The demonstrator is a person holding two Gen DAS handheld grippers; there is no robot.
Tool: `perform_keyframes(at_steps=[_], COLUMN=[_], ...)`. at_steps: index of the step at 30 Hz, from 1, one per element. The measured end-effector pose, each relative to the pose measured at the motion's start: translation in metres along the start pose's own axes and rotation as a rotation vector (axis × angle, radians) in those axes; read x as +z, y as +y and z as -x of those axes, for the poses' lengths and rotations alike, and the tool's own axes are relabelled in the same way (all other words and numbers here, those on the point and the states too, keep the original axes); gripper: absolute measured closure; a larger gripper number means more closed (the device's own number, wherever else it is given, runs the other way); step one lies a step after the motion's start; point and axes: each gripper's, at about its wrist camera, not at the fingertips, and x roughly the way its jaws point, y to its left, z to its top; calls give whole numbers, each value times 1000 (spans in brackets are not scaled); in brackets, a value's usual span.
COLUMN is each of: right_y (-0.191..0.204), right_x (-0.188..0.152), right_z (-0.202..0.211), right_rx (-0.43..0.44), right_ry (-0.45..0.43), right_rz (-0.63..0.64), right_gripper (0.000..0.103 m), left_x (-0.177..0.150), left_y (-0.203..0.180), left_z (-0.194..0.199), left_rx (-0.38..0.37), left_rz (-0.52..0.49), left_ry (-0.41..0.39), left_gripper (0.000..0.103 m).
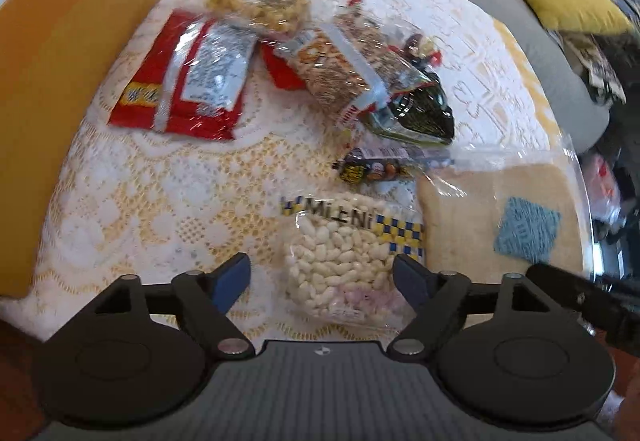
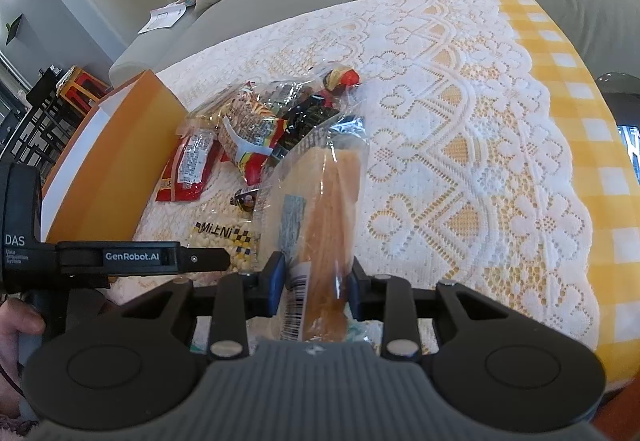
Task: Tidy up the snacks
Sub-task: 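Grasp the clear bag of white candies with the left gripper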
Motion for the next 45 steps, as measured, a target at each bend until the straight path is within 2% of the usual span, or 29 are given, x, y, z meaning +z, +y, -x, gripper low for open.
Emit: perform_keyframes(at_steps=[1,5,6,10,11,13,14,15,16,20,22,28,32,35,39,45], right_y=[1,2,1,0,-1,-1,-1,-2,-2,-2,-2,2,3,8,9,1], right_x=[0,1,1,1,1,1,1,0,0,0,0,0,0,1,1,2], right_z=[-1,-6,-7,-10,-10,-11,-11,-11,-12,-12,-11,-7,-2,3,9,9], right_rx=[-5,-24,-26,-34,-35,-38,-40,-41,-41,-44,-50,-51,-47,-37,-38,-21], right_ry=[2,15,18,25,26,27,29,31,33,33,28,12,-7,-31,-48,-34], right_rz=[5,13,9,3,4,4,3,-1,-4,-4,-2,22,32,51,57,13], right_gripper=[71,69,69,67,67,67,66,66,66,66,66,67,69,72,75,76], left_x=[-1,-3,-4,-3,-4,-4,-5,-5,-6,-5,-2,6,8,8,10,13], left_y=[-4,-15,-16,-12,-10,-3,0,3,7,10,4,-22,-51,-72,-83,-90], left_z=[-1,-4,-3,-1,1,10,15,20,24,41,46,57,54,55,51,40], left_rx=[1,11,5,-19,-25,-20,-24,-33,-40,-107,-103,-77,-23,-29,-47,-2], left_rz=[-21,-72,-76,-45,-29,0,11,27,40,80,74,-1,-125,-200,-225,-208], left_ry=[-2,-11,-14,-11,-16,-33,-39,-47,-53,-96,-112,-143,-146,-144,-124,-63], left_gripper=[4,6,13,21,26,45,48,55,59,60,78,81,81,81,78,65])
